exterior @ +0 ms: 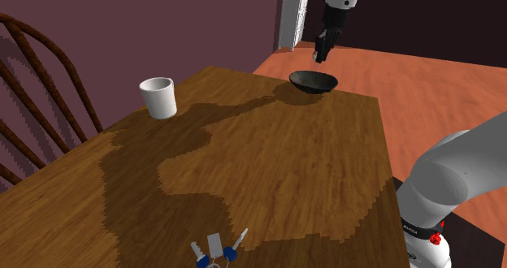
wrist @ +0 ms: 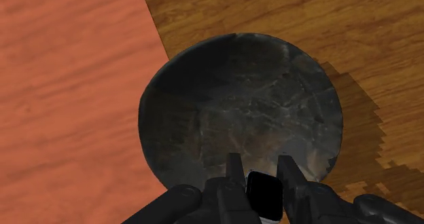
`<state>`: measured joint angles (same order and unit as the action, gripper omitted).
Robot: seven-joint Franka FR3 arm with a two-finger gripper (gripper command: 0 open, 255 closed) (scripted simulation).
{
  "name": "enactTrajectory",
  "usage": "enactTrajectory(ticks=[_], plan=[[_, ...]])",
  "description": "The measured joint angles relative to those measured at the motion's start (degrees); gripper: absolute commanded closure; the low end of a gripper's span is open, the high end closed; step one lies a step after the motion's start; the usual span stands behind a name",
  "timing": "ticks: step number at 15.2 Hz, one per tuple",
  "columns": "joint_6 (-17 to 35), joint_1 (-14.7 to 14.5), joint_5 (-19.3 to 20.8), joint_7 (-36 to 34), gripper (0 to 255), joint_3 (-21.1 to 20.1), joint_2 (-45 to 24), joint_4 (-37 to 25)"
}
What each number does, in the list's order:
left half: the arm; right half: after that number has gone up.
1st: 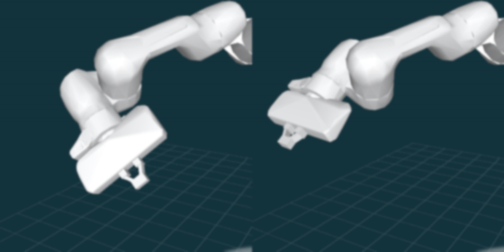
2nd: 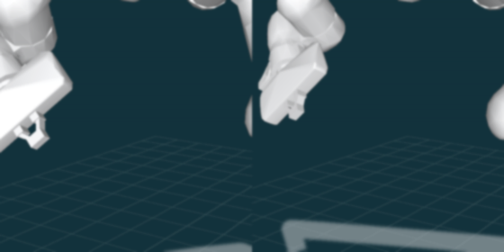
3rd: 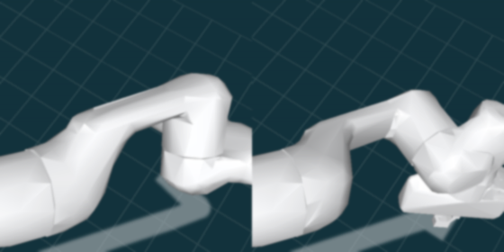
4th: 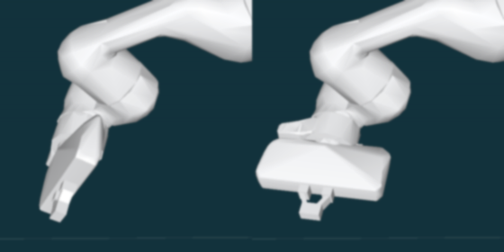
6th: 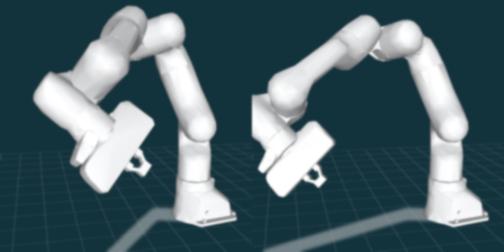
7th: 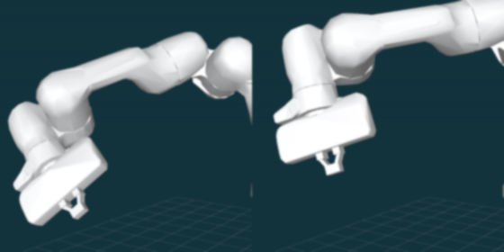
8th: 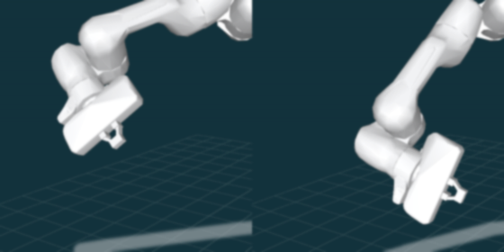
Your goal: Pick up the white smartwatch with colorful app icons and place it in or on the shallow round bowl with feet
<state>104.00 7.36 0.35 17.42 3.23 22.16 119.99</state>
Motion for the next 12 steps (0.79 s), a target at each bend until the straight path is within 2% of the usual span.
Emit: enactTrajectory(ticks=[12], plan=[[8.97, 0.15, 0.09, 0.44, 255, 0.35, -0.34, 8.65]])
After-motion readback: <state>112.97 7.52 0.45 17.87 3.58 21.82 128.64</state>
